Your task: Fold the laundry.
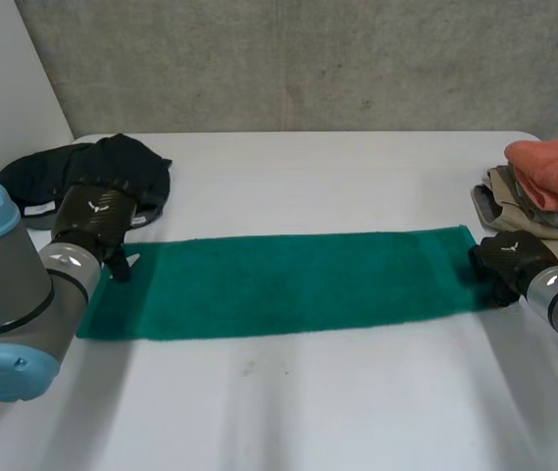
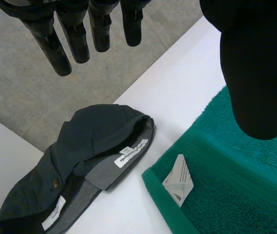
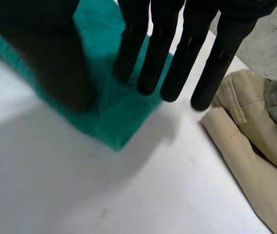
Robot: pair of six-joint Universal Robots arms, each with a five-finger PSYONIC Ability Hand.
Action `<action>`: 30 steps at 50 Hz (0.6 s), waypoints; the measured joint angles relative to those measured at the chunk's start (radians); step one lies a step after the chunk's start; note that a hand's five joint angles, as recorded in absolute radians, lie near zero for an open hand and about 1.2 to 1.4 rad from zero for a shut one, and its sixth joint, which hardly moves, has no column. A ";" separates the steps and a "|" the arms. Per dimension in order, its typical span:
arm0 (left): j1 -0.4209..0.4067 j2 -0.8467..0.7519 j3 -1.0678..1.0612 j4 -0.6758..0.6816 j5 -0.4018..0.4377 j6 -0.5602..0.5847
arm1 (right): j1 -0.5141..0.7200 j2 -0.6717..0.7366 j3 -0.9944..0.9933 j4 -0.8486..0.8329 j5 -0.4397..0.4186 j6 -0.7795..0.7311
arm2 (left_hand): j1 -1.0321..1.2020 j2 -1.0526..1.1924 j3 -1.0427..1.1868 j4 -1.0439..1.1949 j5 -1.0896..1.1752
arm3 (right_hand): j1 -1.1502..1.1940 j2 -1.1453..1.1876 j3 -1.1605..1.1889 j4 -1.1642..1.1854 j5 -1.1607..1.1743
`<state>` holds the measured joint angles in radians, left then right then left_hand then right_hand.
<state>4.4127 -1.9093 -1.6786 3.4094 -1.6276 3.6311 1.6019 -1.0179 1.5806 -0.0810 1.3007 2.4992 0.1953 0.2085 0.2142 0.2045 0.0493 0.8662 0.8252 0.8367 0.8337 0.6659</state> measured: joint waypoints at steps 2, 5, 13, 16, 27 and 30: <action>-0.002 -0.001 -0.003 0.003 0.000 0.000 | -0.010 0.016 -0.003 -0.032 0.019 -0.003 | 0.000 0.000 0.000 0.000 0.000 | 0.258 0.315 0.294 0.295 0.283; -0.004 0.002 -0.006 0.005 0.000 0.000 | -0.030 0.021 -0.002 -0.065 0.052 -0.013 | 0.000 0.000 0.000 0.000 0.000 | 0.260 0.353 0.349 0.358 0.311; -0.003 0.043 -0.015 0.005 0.001 -0.002 | -0.167 -0.051 0.037 -0.089 0.134 -0.170 | 0.000 0.000 0.000 0.000 0.000 | 0.260 0.353 0.350 0.363 0.311; -0.001 0.060 -0.022 0.005 0.001 -0.002 | -0.223 -0.073 0.045 -0.088 0.147 -0.244 | 0.000 0.000 0.000 0.000 0.000 | 0.260 0.353 0.350 0.363 0.311; 0.002 0.106 -0.048 0.005 0.001 -0.003 | -0.002 -0.176 0.011 -0.129 0.122 -0.216 | 0.000 0.000 0.000 0.000 0.000 | 0.260 0.353 0.355 0.367 0.329; 0.000 0.115 -0.049 0.005 0.000 -0.003 | 0.177 -0.184 0.003 -0.199 0.066 -0.144 | 0.000 0.000 0.000 0.000 0.000 | 0.260 0.353 0.358 0.367 0.329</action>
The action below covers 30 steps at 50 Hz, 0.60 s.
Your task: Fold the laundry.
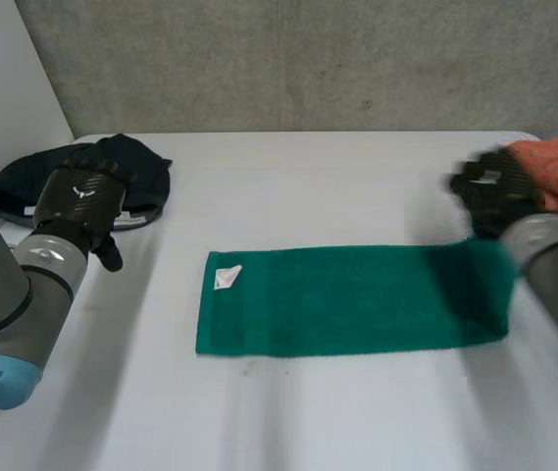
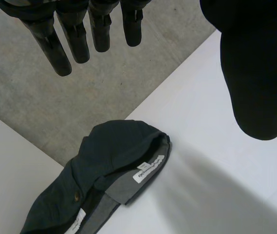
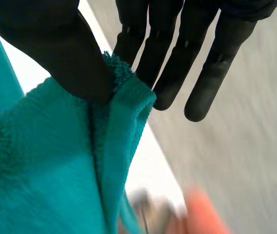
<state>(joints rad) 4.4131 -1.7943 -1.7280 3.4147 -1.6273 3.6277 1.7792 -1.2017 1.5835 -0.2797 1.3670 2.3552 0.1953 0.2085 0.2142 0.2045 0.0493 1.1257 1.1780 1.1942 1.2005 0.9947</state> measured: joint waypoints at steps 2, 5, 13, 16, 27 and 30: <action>-0.002 0.004 0.000 0.000 0.000 -0.001 | 0.099 0.004 -0.001 -0.048 -0.038 0.026 | 0.000 0.000 0.000 0.000 0.000 | 0.000 0.000 0.000 0.000 0.000; -0.006 0.007 0.000 0.000 0.000 -0.001 | 0.244 0.031 -0.003 -0.122 -0.096 0.048 | 0.000 0.000 0.000 0.000 0.000 | 0.000 0.000 0.000 0.000 0.000; -0.031 0.005 0.002 0.000 -0.002 -0.001 | 0.513 0.221 -0.061 -0.235 -0.185 0.053 | 0.000 0.000 0.000 0.000 0.000 | 0.000 0.000 0.000 0.000 0.000; -0.049 0.000 0.006 0.001 -0.003 0.000 | 0.552 0.292 -0.083 -0.232 -0.188 0.054 | 0.000 0.000 0.000 0.000 0.000 | -0.061 -0.093 -0.100 -0.103 -0.085; -0.132 -0.024 0.046 0.005 -0.004 0.000 | 0.426 0.176 -0.004 -0.102 -0.108 0.248 | 0.000 0.000 0.000 0.000 0.000 | -0.900 -0.960 -0.977 -0.983 -0.945; -0.163 -0.036 0.065 0.008 -0.004 -0.001 | 0.330 0.094 0.041 -0.043 -0.081 0.321 | 0.000 0.000 0.000 0.000 0.000 | -0.900 -0.960 -0.977 -0.983 -0.944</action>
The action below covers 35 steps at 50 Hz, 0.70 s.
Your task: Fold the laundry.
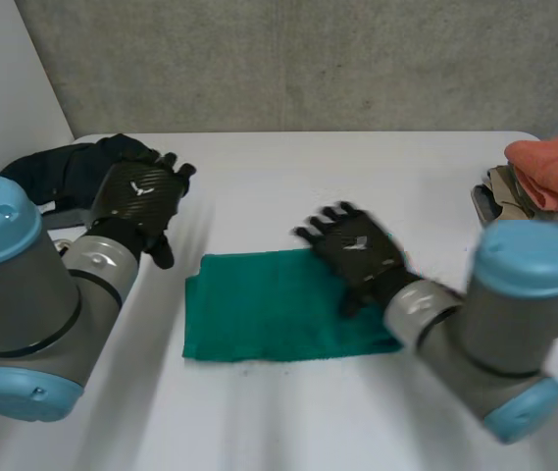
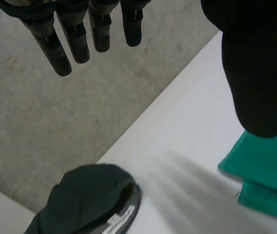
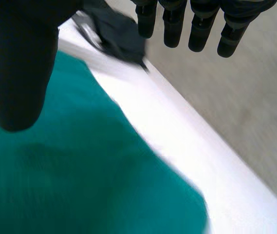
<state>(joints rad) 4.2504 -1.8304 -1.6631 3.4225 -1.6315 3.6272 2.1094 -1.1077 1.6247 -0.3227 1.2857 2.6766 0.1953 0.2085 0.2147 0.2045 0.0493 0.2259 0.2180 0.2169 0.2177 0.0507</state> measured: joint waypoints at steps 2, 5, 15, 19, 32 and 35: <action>-0.018 -0.011 0.012 0.002 0.000 0.000 | -0.058 -0.032 0.034 0.042 0.011 0.020 | 0.000 0.000 0.000 0.000 0.000 | 0.000 0.000 0.000 0.000 -0.001; -0.040 -0.026 0.025 0.004 -0.001 0.000 | -0.123 -0.056 0.081 0.091 0.021 0.019 | 0.000 0.000 0.000 0.000 0.000 | 0.001 0.001 0.001 0.001 0.000; -0.084 -0.057 0.029 0.006 -0.004 0.001 | -0.224 -0.050 0.151 0.126 0.119 -0.185 | 0.000 0.000 0.000 0.000 0.000 | 0.867 0.963 0.971 0.974 0.930; -0.081 -0.049 0.019 0.006 -0.007 0.001 | -0.178 -0.049 0.106 0.076 0.174 -0.244 | 0.000 0.000 0.000 0.000 0.000 | 0.867 0.963 0.971 0.979 0.941; -0.009 0.032 -0.018 -0.005 -0.013 -0.004 | 0.236 0.043 0.012 -0.189 0.000 -0.208 | 0.000 0.000 0.000 0.000 0.000 | 0.866 0.960 0.971 0.981 0.952; -0.002 0.037 -0.022 -0.007 -0.013 -0.012 | 0.265 0.079 0.000 -0.183 -0.035 -0.196 | 0.000 0.000 0.000 0.000 0.000 | 0.707 0.721 0.727 0.750 0.738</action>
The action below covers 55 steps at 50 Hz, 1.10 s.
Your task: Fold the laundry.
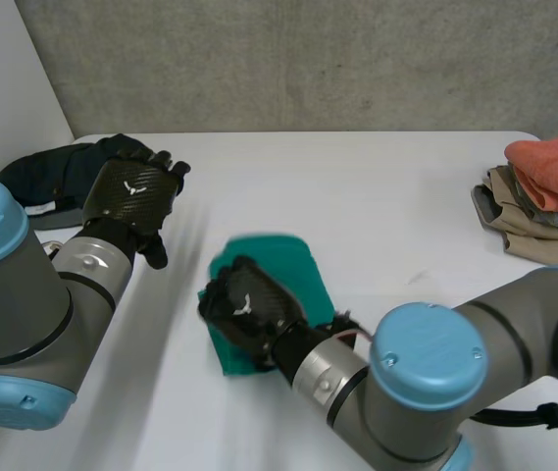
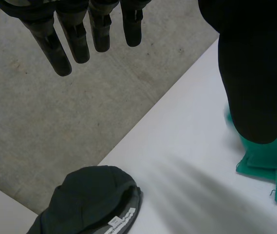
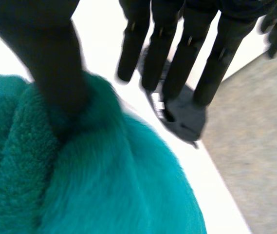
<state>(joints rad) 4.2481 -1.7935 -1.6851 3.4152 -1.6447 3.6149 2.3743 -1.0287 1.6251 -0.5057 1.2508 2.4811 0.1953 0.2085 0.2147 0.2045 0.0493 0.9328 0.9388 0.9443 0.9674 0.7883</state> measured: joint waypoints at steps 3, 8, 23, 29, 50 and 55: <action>0.000 0.002 -0.001 -0.002 0.000 -0.024 | 0.013 0.028 -0.017 0.040 -0.005 0.040 | 0.000 0.000 0.000 0.000 0.000 | -0.483 -0.466 -0.451 -0.469 -0.492; -0.020 0.002 0.014 -0.001 0.000 -0.101 | -0.064 -0.038 -0.026 0.114 0.029 0.257 | 0.000 0.000 0.000 0.000 0.000 | -0.705 -0.721 -0.727 -0.749 -0.740; -0.231 -0.222 0.225 -0.070 -0.012 -0.356 | -0.361 -0.113 -0.119 0.395 0.037 0.701 | 0.000 0.000 0.000 0.000 0.000 | -0.705 -0.721 -0.727 -0.749 -0.740; -0.258 -0.341 0.269 -0.171 -0.112 -0.369 | -0.342 0.032 -0.243 0.507 -0.001 0.671 | 0.000 0.000 0.000 0.000 0.000 | -0.705 -0.721 -0.727 -0.749 -0.740; -0.229 -0.298 0.204 -0.226 -0.191 -0.215 | -0.230 0.115 -0.299 0.541 0.130 0.258 | 0.000 0.000 0.000 0.000 0.000 | -0.705 -0.721 -0.727 -0.749 -0.740; -0.204 -0.223 0.243 -0.225 -0.026 -0.169 | -0.204 0.017 -0.192 0.438 0.154 0.238 | 0.000 0.000 0.000 0.000 0.000 | -0.705 -0.721 -0.727 -0.749 -0.740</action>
<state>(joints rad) 4.0443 -2.0164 -1.4417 3.1898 -1.6707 3.4460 2.1705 -1.0112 1.4330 -0.0682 1.4051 2.7192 0.1953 0.2085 0.2147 0.2045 0.0491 0.2273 0.2179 0.2173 0.2184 0.0483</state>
